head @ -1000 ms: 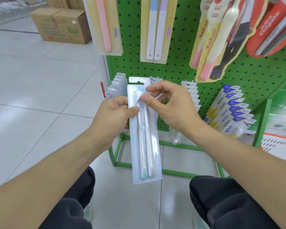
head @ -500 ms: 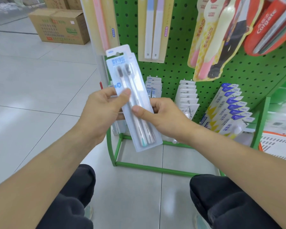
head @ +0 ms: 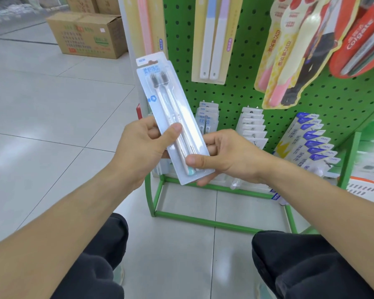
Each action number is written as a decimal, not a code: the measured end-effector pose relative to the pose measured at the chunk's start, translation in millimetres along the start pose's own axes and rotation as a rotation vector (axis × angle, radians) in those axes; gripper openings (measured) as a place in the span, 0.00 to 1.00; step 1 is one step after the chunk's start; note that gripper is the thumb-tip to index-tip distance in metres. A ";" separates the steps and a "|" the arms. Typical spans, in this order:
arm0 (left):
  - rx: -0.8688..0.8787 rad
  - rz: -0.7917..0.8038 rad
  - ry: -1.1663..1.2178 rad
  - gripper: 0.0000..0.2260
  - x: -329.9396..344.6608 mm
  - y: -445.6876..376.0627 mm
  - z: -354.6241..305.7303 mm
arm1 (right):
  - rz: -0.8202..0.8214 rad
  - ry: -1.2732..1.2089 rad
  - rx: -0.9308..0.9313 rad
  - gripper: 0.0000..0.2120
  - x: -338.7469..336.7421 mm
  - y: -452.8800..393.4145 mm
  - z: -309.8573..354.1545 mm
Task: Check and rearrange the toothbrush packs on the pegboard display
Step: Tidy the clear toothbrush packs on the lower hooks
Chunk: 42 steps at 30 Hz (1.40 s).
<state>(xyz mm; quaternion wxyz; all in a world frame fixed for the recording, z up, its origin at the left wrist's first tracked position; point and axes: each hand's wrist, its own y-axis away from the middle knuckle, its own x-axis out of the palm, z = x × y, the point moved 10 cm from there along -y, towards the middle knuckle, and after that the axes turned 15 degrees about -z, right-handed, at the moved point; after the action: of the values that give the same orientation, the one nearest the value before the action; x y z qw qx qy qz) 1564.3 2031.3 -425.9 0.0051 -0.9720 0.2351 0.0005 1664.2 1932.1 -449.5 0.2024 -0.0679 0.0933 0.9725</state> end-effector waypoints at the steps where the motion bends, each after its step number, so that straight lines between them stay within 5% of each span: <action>1: 0.000 -0.024 0.017 0.08 -3.6 -1.0 1.1 | 0.040 -0.011 0.008 0.15 1.9 1.9 0.0; 6: -0.108 -0.007 0.025 0.12 -7.6 3.8 14.5 | 0.093 -0.040 0.054 0.16 2.3 10.3 -4.0; 12: -0.076 0.201 -0.102 0.20 7.3 17.4 13.6 | 0.083 0.004 0.059 0.18 1.9 14.7 -6.6; 16: -0.050 0.175 -0.270 0.18 4.8 21.3 16.3 | 0.082 0.056 0.029 0.15 1.9 15.8 -3.4; 19: -0.112 0.159 -0.391 0.14 -2.1 25.3 28.3 | 0.002 0.164 -0.047 0.11 -0.3 13.8 0.4; 23: -0.296 0.235 -0.115 0.16 2.8 36.9 35.7 | -0.140 0.588 -0.343 0.07 4.4 13.9 19.1; 26: -0.319 0.302 -0.032 0.20 4.7 45.0 34.2 | -0.117 0.791 -0.450 0.15 21.8 20.2 25.6; 30: -0.290 0.234 -0.036 0.12 -9.8 40.3 40.0 | 0.058 0.858 -0.317 0.29 35.0 20.6 5.8; 34: -0.330 0.240 -0.024 0.12 -13.3 38.5 43.2 | -0.060 0.695 -0.261 0.22 19.1 14.8 15.4; 42: -0.322 0.498 -0.189 0.15 6.1 57.8 48.9 | -0.204 0.535 -0.193 0.47 9.0 14.3 16.6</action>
<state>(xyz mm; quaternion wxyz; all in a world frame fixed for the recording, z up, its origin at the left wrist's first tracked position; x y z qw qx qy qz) 1543.3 1977.6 -475.4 -0.1274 -0.8685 0.4612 0.1293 1648.6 1926.0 -432.7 0.2596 -0.3498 0.0431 0.8991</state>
